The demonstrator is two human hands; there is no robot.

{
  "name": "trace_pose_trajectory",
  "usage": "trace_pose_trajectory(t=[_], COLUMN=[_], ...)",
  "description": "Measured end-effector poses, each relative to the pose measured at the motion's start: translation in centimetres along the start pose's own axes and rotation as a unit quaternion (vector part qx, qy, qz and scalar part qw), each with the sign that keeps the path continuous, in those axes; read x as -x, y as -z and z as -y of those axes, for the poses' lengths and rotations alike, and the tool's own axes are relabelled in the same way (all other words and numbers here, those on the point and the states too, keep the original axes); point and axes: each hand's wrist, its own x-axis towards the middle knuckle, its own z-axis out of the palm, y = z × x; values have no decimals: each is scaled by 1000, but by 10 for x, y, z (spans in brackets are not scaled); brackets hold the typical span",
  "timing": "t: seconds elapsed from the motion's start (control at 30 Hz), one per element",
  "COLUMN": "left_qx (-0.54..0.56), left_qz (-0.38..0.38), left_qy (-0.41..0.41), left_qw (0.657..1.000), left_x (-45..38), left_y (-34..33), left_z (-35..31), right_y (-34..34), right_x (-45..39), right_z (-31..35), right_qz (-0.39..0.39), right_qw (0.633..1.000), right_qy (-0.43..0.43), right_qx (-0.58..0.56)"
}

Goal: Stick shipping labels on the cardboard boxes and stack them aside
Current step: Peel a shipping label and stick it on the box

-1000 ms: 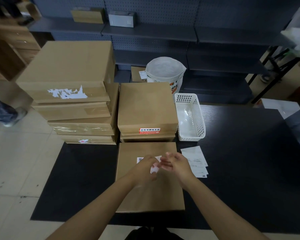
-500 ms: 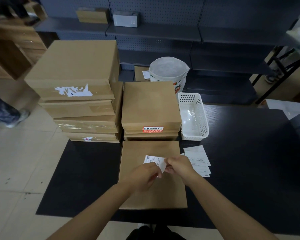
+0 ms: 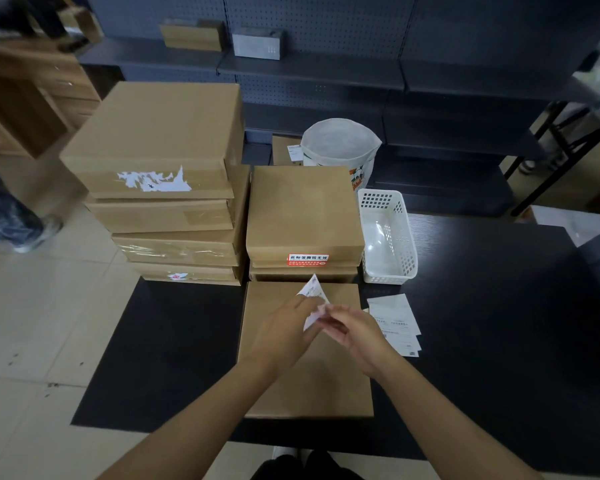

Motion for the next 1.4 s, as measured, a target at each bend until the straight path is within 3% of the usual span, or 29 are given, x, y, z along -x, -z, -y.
trace_pose_trajectory(t=[0.13,0.37,1.1,1.2,1.4], left_qx=[-32,-36,-35,-6,142], left_qz=[-47,-59,-55,-53,-48], left_qy=[-44,-50,-71,-54,49], left_qw=[997,996,995,997,987], left_x=[0,0,2,4,4], left_y=[-3,-6,-2,-2,2], left_z=[7,11,8,6,-1], right_y=[3,4,-7,-6,-7], right_x=[2,6,6,4,7], right_z=[3,1,0,-4,-3], right_qz=[29,29,18,-2,-44], right_qw=[999,998,999,996,954], right_qy=[10,5,11,9,48], right_qx=[-44,-54,31,89,292])
